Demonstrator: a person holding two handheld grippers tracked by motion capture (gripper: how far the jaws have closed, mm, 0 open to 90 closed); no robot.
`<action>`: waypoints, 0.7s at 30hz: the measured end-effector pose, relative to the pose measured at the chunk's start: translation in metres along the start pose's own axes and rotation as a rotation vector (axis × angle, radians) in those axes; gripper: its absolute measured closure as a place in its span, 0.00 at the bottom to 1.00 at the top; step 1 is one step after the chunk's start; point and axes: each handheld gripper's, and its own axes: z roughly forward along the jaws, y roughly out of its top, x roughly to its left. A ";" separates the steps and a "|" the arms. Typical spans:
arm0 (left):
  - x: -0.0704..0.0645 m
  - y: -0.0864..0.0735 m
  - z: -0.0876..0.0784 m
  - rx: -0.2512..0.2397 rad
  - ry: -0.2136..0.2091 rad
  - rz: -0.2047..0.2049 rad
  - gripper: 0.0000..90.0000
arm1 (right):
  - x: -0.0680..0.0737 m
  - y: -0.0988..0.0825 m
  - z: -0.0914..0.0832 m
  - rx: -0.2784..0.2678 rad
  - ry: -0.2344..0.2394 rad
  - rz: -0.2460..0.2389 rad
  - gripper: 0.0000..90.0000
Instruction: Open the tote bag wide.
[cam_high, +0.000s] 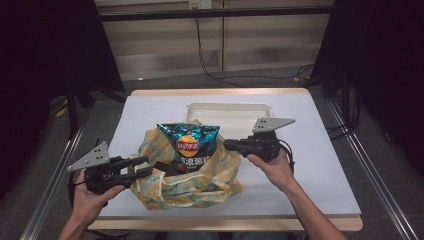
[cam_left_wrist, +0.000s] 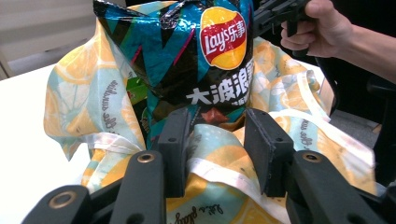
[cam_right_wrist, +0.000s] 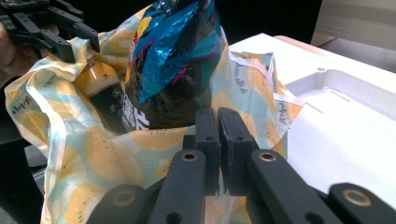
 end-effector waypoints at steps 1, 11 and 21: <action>0.000 0.000 0.000 -0.012 0.001 -0.012 0.67 | 0.000 0.000 0.000 -0.002 0.003 0.000 0.97; 0.003 0.002 -0.012 -0.068 -0.038 -0.028 0.90 | -0.001 0.002 -0.002 -0.021 0.000 0.008 0.95; -0.008 -0.016 -0.036 -0.061 -0.062 -0.041 1.00 | -0.002 0.004 -0.004 -0.039 -0.013 0.018 1.00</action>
